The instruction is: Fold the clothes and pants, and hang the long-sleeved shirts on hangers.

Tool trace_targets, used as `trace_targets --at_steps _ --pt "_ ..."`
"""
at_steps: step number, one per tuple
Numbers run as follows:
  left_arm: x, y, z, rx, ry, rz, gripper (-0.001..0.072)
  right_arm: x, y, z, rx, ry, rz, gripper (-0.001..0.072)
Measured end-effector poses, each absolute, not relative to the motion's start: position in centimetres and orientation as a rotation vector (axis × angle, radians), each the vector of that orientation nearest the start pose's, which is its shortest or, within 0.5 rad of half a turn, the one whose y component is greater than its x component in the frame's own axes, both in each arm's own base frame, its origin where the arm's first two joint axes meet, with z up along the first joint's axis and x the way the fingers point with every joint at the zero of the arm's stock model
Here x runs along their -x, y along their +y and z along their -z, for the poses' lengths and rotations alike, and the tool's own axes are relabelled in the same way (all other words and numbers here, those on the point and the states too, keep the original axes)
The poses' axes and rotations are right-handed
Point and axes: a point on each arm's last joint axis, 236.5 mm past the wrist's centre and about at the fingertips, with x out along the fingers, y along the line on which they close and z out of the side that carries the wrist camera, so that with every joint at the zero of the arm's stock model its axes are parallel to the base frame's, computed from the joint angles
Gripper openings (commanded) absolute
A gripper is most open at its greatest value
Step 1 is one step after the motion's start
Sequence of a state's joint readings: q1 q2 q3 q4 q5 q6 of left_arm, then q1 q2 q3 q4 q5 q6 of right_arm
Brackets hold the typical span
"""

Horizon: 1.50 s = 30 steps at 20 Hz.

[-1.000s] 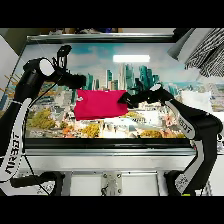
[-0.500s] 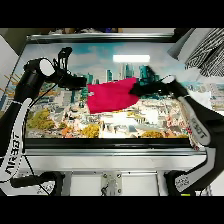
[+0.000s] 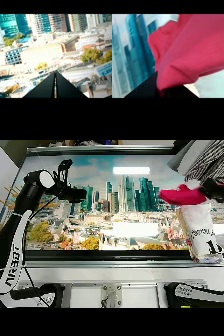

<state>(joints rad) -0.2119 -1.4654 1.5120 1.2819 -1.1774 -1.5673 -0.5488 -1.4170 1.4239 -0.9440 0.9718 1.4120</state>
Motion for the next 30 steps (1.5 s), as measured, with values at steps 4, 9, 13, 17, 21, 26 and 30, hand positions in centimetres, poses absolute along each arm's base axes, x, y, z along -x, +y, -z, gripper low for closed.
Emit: trace_targets --at_steps 4,9,13,17,21,26,30 --pt "-44.2 -15.9 -6.8 0.126 1.147 0.366 0.0007 -44.6 -20.5 -14.0 -0.675 0.652 0.242 0.0014" --pt "-44.1 -15.9 -6.8 0.126 1.148 0.367 0.0007 -42.2 -21.1 -18.2 -0.663 0.579 0.296 0.0014" --pt "-44.1 -15.9 -6.8 0.129 1.149 0.365 0.0007 -38.6 -21.5 -17.7 -0.620 0.671 0.394 0.0014" --pt "-44.1 -15.9 -6.8 0.128 1.149 0.365 0.0007 -33.7 -21.6 -12.3 -0.584 0.911 0.498 0.0014" --pt "-44.0 -15.8 -6.7 0.125 1.156 0.365 0.0008 -28.4 -21.1 -6.9 -0.567 1.131 0.587 0.0015" --pt "-43.8 -15.8 -6.6 0.122 1.163 0.367 0.0008 -24.4 -20.3 -3.1 -0.555 1.287 0.633 0.0345" --pt "-43.7 -15.8 -6.6 0.121 1.170 0.368 0.0008 -23.0 -20.8 -2.6 -0.517 1.330 0.669 0.0608"
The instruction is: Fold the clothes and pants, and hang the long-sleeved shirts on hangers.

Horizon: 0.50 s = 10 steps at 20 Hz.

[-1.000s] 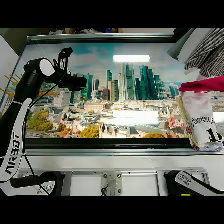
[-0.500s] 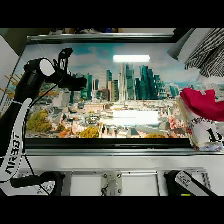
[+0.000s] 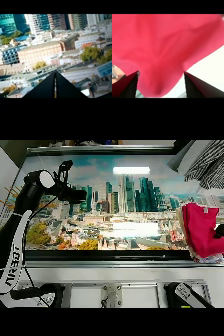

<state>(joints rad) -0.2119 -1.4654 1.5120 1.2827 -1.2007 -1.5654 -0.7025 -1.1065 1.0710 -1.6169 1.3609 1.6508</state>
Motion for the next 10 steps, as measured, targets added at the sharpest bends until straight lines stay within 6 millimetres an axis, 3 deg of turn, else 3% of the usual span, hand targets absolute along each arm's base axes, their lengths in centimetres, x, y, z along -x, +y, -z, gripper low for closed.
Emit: trace_targets --at_steps 2,5,7,10 --pt "-43.7 -15.8 -6.6 0.121 1.171 0.368 0.0008 -23.2 -21.5 -4.0 -0.490 1.290 0.686 0.0608" --pt "-43.6 -15.8 -6.6 0.121 1.171 0.368 0.0008 -25.5 -21.3 -8.6 -0.449 1.102 0.649 0.0607" --pt "-43.6 -15.8 -6.6 0.121 1.171 0.368 0.0008 -28.2 -18.0 -11.9 -0.433 0.969 0.502 0.0606" --pt "-43.7 -15.8 -6.6 0.121 1.170 0.367 0.0008 -31.8 -9.4 -15.3 -0.404 0.855 0.189 0.0591"
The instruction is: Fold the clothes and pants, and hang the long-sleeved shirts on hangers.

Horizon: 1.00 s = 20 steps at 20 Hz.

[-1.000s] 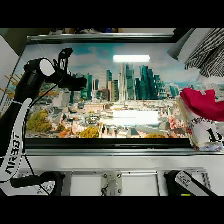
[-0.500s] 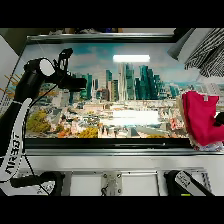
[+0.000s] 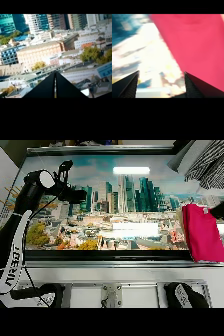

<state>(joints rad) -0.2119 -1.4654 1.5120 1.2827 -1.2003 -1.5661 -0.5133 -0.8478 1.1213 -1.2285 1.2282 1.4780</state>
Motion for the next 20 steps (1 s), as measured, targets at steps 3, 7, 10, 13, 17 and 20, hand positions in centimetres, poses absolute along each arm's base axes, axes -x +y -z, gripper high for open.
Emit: trace_targets --at_steps 3,7,10,13,17,20 --pt "-43.7 -15.8 -6.6 0.124 1.171 0.365 0.0008 -33.0 0.3 -15.7 -0.352 0.858 -0.113 0.0575" --pt "-43.4 -15.7 -6.5 0.122 1.183 0.366 0.0008 -31.7 9.9 -14.4 -0.278 0.932 -0.400 0.0022" --pt "-43.4 -15.7 -6.4 0.121 1.186 0.367 0.0008 -30.5 13.8 -13.4 -0.238 0.981 -0.517 0.0022" --pt "-43.3 -15.7 -6.4 0.121 1.187 0.367 0.0008 -29.6 15.5 -12.7 -0.225 1.027 -0.571 0.0022" --pt "-43.3 -15.7 -6.4 0.118 1.189 0.369 0.0008 -29.1 16.1 -12.2 -0.214 1.052 -0.595 0.0023" --pt "-43.3 -15.7 -6.4 0.119 1.188 0.369 0.0008 -29.0 16.3 -12.2 -0.215 1.056 -0.602 0.0022"
